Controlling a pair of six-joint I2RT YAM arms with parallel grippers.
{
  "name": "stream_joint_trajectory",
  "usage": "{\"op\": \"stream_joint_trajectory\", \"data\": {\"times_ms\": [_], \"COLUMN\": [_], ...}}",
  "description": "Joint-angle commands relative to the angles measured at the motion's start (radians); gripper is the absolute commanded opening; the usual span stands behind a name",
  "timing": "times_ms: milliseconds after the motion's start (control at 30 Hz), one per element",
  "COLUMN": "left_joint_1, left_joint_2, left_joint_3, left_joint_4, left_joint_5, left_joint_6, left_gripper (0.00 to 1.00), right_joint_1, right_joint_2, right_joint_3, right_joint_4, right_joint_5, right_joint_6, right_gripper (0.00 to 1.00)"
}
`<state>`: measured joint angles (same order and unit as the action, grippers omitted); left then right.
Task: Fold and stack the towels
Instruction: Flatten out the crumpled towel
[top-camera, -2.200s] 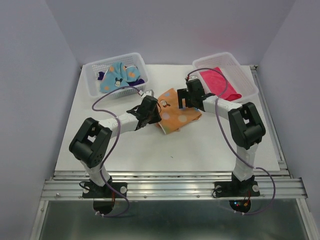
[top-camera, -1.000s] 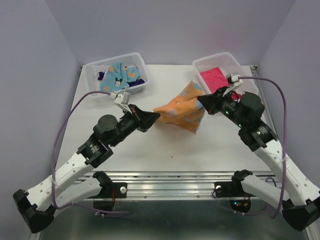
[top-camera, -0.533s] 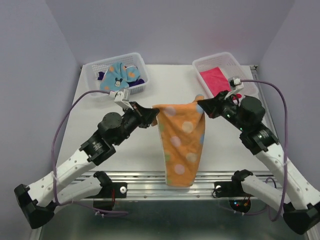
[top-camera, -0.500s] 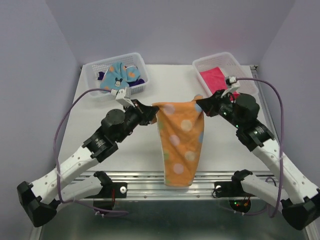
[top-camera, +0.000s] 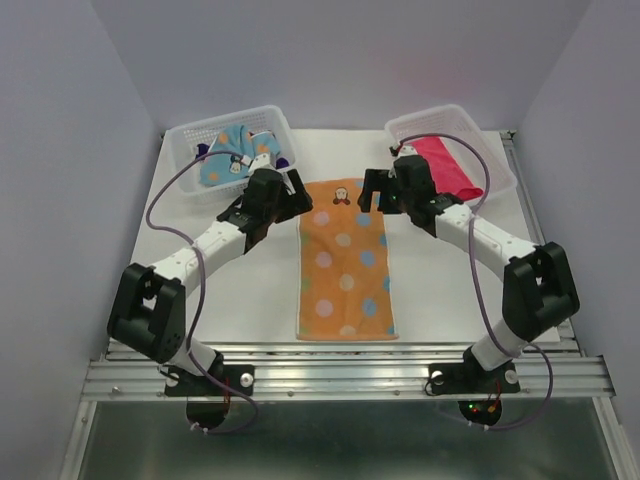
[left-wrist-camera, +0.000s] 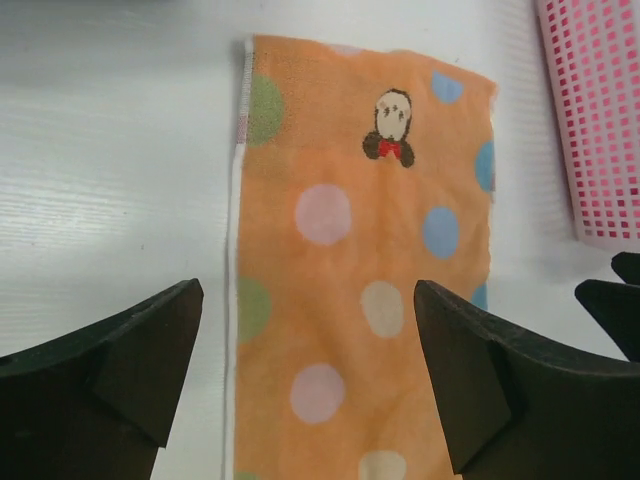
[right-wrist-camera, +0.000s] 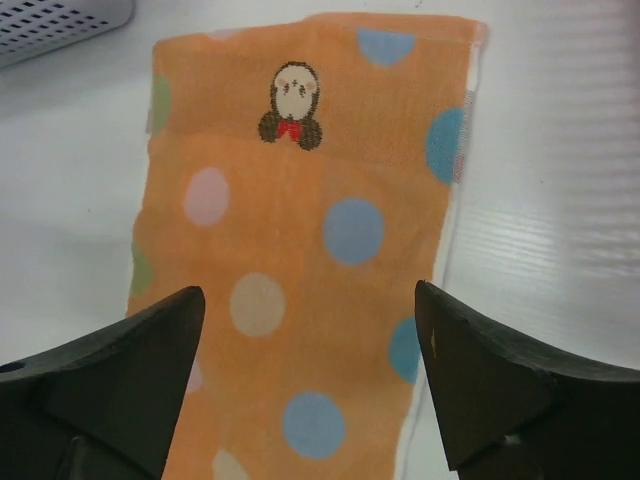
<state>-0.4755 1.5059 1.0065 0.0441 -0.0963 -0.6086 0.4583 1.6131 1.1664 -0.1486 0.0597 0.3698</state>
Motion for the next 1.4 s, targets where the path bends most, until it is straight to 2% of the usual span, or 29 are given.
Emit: {"op": "stream_joint_trajectory", "data": {"times_ms": [0,100,167,267,333,500,733,967,1133,1233,1367], "left_joint_1": [-0.012,-0.031,-0.058,-0.147,-0.225,-0.314,-0.321,-0.307,-0.227,-0.207,-0.238], "left_joint_2": [-0.189,-0.26,-0.326,-0.409,-0.444,-0.469,-0.368,-0.156,-0.034,-0.029,-0.179], "left_joint_3": [-0.026,-0.124,-0.189,-0.316,-0.403,-0.534,-0.566,-0.451,-0.401,-0.407,-0.468], "left_joint_4": [0.046,0.045,0.049,0.04,0.045,0.117,0.293,0.269,0.252,0.252,0.241], "left_joint_5": [-0.031,-0.016,0.003,0.009,0.009,0.055,0.127,0.067,0.081,0.139,0.159], "left_joint_6": [0.026,-0.009,-0.037,-0.112,-0.151,-0.223,-0.212,-0.165,-0.142,-0.126,-0.14], "left_gripper": [0.99,0.99,0.99,0.99,0.99,0.99,0.99,0.99,0.99,0.99,0.99], "right_joint_1": [-0.004,0.002,0.02,0.078,0.108,0.177,0.183,0.184,0.183,0.183,0.183], "right_joint_2": [-0.09,-0.156,-0.235,-0.344,-0.384,-0.423,-0.317,-0.234,-0.22,-0.235,-0.312], "right_joint_3": [0.004,-0.085,-0.213,-0.391,-0.457,-0.586,-0.611,-0.568,-0.538,-0.527,-0.534], "right_joint_4": [0.041,0.044,0.052,0.052,0.037,0.093,0.196,0.173,0.152,0.115,0.049], "right_joint_5": [-0.046,-0.092,-0.1,-0.09,-0.077,-0.138,-0.169,-0.066,-0.034,-0.034,-0.04], "right_joint_6": [-0.019,0.047,0.092,0.171,0.214,0.28,0.287,0.305,0.285,0.281,0.293], "right_gripper": [1.0,1.0,1.0,1.0,1.0,1.0,1.0,1.0,1.0,1.0,1.0]}}
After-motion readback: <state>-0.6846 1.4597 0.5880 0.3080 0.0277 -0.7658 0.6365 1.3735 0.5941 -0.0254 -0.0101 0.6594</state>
